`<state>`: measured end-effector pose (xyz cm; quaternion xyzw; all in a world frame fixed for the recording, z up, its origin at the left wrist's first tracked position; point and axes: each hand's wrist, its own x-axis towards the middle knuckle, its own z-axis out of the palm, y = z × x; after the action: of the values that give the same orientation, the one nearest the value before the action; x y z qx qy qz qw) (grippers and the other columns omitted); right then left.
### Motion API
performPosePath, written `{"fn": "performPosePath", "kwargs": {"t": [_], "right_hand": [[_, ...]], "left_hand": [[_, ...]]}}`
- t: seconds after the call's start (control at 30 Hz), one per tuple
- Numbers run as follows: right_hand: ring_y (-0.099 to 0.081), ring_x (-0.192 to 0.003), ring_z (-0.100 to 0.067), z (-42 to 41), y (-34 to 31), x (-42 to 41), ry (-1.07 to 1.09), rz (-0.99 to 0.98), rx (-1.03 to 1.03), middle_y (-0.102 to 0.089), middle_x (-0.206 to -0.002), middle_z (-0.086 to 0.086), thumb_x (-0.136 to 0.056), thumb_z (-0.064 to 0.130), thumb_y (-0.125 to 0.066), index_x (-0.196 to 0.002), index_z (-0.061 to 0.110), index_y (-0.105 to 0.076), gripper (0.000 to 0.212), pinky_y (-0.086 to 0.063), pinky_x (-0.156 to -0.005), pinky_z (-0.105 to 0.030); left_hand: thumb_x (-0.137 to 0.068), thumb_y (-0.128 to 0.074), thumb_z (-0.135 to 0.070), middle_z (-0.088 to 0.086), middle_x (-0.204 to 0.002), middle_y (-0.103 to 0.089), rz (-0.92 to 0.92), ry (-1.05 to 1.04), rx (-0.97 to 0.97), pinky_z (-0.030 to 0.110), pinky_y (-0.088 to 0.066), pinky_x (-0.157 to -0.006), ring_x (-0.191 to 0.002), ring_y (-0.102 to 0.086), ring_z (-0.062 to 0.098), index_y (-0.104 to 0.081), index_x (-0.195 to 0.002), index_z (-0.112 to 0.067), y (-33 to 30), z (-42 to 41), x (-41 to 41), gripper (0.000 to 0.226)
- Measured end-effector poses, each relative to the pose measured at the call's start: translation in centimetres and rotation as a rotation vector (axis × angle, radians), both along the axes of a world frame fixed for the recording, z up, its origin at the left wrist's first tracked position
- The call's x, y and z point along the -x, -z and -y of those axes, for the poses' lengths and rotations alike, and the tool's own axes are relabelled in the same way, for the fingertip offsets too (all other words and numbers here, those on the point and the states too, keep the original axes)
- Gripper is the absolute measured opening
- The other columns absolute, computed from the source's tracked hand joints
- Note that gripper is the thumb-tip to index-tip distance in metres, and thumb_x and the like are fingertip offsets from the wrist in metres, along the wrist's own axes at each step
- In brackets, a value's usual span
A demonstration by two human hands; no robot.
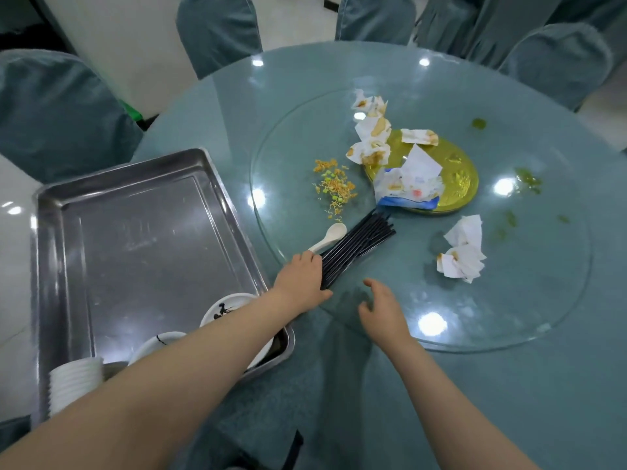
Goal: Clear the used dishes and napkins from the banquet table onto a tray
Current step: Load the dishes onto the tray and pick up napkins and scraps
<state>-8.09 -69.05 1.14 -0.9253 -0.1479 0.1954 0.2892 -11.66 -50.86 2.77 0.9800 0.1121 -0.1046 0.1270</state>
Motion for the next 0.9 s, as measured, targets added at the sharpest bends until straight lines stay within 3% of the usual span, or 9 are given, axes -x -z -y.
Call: {"fn": "performPosePath", "kwargs": {"t": [0.1,0.23,0.5,0.63,0.73,0.8,0.9], "right_hand": [[-0.043,-0.13,-0.024,0.6,0.2,0.0,-0.053,0.021,0.013,-0.046,-0.142,-0.009,-0.088,0.004,-0.05,-0.14,0.007,-0.042,0.053,-0.032,-0.106,-0.029],[-0.04,-0.133,-0.021,1.1,0.4,-0.1,-0.06,0.018,0.005,-0.043,-0.146,-0.006,-0.089,0.006,-0.05,-0.143,0.01,-0.039,0.055,-0.029,-0.107,-0.025],[-0.039,-0.134,-0.018,1.3,0.6,-0.1,-0.006,-0.002,-0.013,-0.042,-0.148,-0.003,-0.091,0.009,-0.049,-0.144,0.014,-0.039,0.054,-0.031,-0.108,-0.026],[-0.042,-0.132,-0.017,1.4,0.6,-0.2,0.031,-0.028,-0.035,-0.043,-0.147,-0.001,-0.091,0.01,-0.049,-0.144,0.016,-0.041,0.053,-0.034,-0.107,-0.027],[-0.052,-0.12,-0.019,1.5,0.7,-0.3,0.067,-0.051,-0.058,-0.046,-0.144,0.001,-0.091,0.013,-0.049,-0.143,0.02,-0.041,0.053,-0.042,-0.104,-0.035],[-0.053,-0.118,-0.019,1.5,0.7,-0.3,0.09,-0.066,-0.066,-0.047,-0.143,0.002,-0.091,0.014,-0.049,-0.142,0.022,-0.041,0.052,-0.044,-0.102,-0.037],[-0.049,-0.124,-0.015,1.9,0.6,-0.3,0.132,-0.093,-0.105,-0.046,-0.144,0.006,-0.092,0.016,-0.048,-0.142,0.024,-0.041,0.051,-0.042,-0.101,-0.03]], "left_hand": [[-0.088,-0.055,-0.054,0.011,-0.125,-0.048,0.027,0.033,-0.099,0.039,-0.046,-0.091,-0.114,-0.048,0.028,-0.042,-0.123,-0.008,0.6,0.7,-0.9,0.059],[-0.087,-0.056,-0.056,0.012,-0.127,-0.047,0.028,0.02,-0.143,0.037,-0.045,-0.089,-0.115,-0.048,0.027,-0.039,-0.128,-0.005,1.2,1.1,-1.9,0.068],[-0.083,-0.066,-0.04,0.015,-0.123,-0.046,-0.107,-0.082,-0.069,0.034,-0.047,-0.084,-0.111,-0.048,0.027,-0.042,-0.123,-0.002,1.4,1.6,-3.9,0.061],[-0.078,-0.07,-0.041,0.016,-0.122,-0.047,-0.158,-0.113,-0.087,0.033,-0.048,-0.085,-0.111,-0.049,0.028,-0.039,-0.126,0.0,1.4,2.2,-4.6,0.07],[-0.075,-0.072,-0.044,0.017,-0.123,-0.047,-0.174,-0.123,-0.107,0.033,-0.049,-0.088,-0.113,-0.049,0.028,-0.037,-0.128,0.003,1.7,2.6,-4.9,0.079],[-0.077,-0.07,-0.037,0.016,-0.123,-0.048,-0.168,-0.114,-0.092,0.034,-0.05,-0.087,-0.112,-0.052,0.028,-0.039,-0.126,0.002,1.9,2.8,-4.8,0.069],[-0.085,-0.061,-0.018,0.014,-0.124,-0.051,-0.149,-0.075,-0.057,0.034,-0.051,-0.083,-0.109,-0.058,0.027,-0.043,-0.119,-0.003,2.4,2.9,-4.4,0.041]]}}
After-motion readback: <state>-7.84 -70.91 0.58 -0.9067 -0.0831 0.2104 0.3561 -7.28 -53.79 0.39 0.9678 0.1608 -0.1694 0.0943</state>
